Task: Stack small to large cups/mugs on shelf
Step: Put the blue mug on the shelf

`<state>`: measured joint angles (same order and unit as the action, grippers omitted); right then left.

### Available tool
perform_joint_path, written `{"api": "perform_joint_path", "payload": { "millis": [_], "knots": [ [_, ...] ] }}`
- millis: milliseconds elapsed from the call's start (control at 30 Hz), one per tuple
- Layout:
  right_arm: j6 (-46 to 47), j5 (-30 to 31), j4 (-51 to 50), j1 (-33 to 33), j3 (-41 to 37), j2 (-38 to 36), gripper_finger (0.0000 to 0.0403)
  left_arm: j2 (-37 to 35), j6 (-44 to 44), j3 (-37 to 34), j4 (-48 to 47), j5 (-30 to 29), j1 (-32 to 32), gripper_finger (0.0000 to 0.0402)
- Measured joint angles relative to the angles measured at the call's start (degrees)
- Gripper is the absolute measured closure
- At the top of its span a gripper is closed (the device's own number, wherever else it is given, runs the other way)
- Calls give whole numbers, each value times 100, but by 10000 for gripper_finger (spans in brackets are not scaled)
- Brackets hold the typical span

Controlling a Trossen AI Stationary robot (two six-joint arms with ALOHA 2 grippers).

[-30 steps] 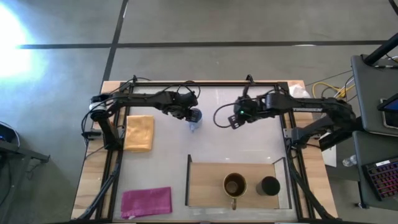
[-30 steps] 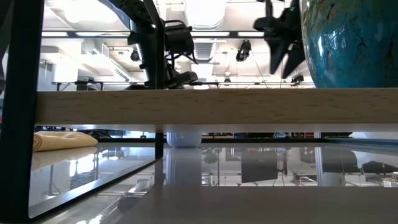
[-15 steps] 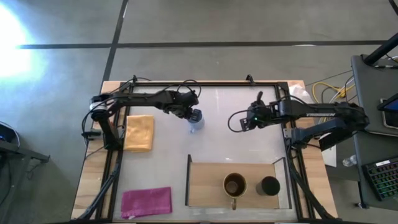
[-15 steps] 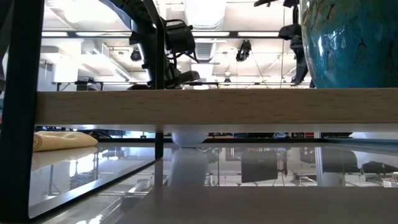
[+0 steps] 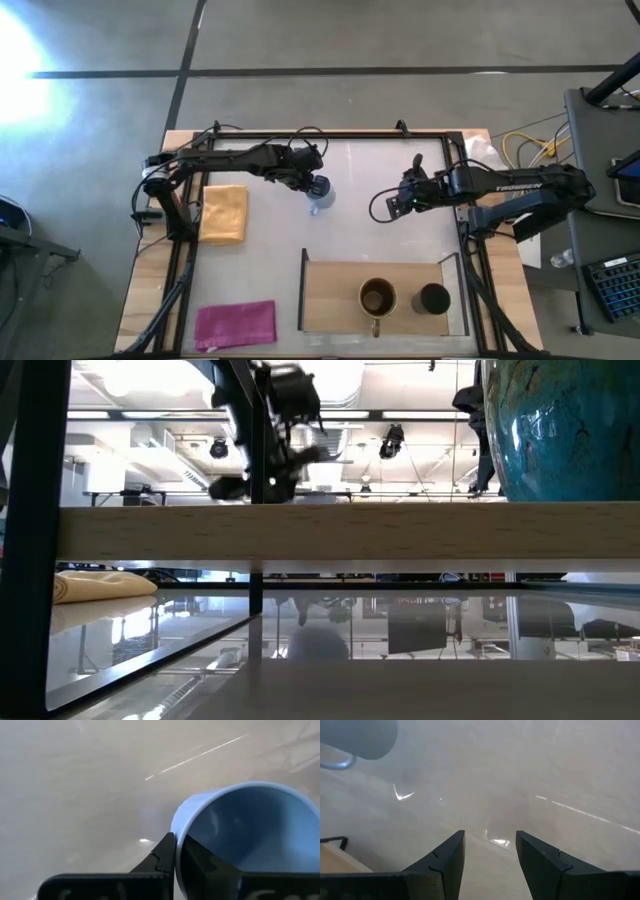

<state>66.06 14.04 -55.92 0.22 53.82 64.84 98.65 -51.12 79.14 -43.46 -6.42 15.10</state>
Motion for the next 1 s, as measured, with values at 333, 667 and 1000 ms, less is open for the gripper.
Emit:
{"api": "perform_joint_path", "payload": {
  "millis": [333, 667, 1000],
  "knots": [
    [485, 419, -94, 762, 0, -391, 234, -16, -640, 1545, -1256, -613, -954, 401],
    [960, 1109, -114, 1907, 2, -821, 245, -13, -2457, 1997, -1801, -1020, -2373, 401],
    [1152, 1261, -111, 2448, 2, -768, 269, 67, -3809, 2344, -1749, -1238, -3444, 401]
  ]
}}
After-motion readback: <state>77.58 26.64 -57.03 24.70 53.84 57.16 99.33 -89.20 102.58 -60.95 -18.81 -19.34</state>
